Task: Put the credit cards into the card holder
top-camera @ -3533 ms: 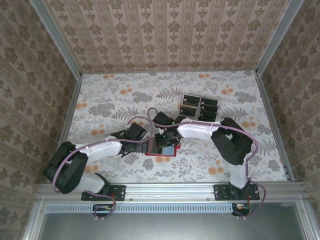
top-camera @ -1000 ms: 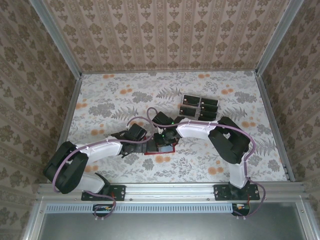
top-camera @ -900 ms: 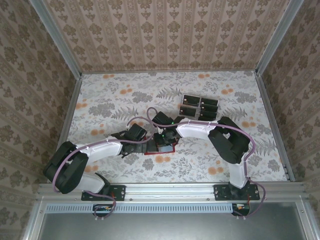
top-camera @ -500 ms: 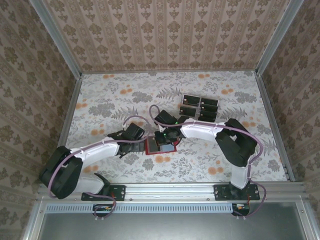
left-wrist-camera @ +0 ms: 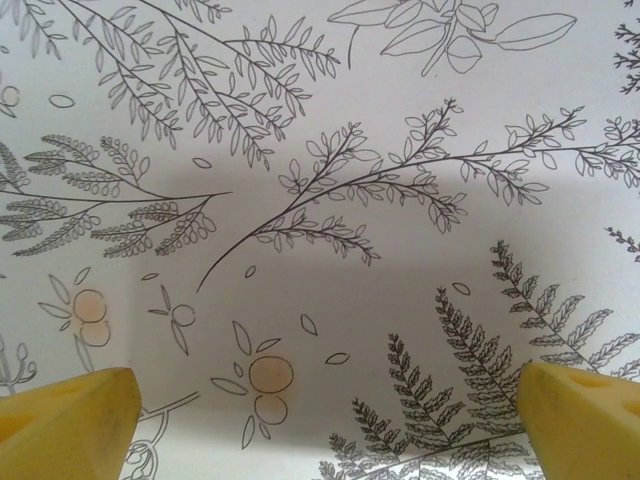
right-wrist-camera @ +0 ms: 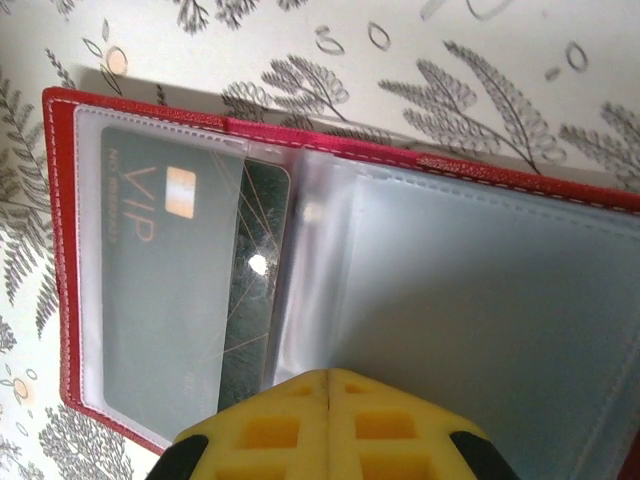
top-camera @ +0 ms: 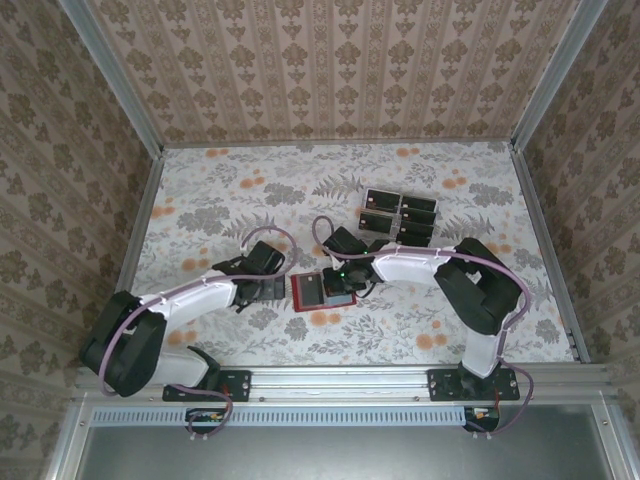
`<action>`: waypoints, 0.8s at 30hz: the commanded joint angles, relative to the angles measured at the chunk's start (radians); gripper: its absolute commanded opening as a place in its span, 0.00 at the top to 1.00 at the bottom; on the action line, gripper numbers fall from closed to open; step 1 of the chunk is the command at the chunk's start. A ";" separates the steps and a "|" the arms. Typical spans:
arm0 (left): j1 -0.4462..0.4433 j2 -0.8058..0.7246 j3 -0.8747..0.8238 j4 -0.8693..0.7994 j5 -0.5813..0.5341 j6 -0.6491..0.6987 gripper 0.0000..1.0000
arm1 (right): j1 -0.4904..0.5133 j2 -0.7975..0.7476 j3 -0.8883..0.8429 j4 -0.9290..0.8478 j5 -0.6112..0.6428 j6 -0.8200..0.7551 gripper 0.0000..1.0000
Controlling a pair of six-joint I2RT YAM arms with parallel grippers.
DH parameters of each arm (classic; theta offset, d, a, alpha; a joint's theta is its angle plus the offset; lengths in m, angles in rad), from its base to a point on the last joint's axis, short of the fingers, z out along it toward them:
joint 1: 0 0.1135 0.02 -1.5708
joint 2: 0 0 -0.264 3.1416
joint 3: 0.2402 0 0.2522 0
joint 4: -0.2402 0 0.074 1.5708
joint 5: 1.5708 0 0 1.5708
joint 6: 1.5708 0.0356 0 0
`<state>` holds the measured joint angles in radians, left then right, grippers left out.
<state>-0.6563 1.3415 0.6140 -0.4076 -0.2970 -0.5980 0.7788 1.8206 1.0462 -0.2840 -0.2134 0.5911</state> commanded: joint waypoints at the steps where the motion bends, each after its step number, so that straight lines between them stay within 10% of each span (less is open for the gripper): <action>1: 0.007 0.025 0.028 0.040 0.045 0.045 0.00 | 0.001 -0.042 -0.022 -0.039 0.028 0.018 1.00; 24: -0.002 0.041 0.001 0.140 0.100 0.033 0.00 | 0.015 -0.001 0.024 0.033 -0.047 0.023 1.00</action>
<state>-0.6540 1.3651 0.6155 -0.2752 -0.1967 -0.5640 0.7879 1.8015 1.0451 -0.2653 -0.2390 0.6052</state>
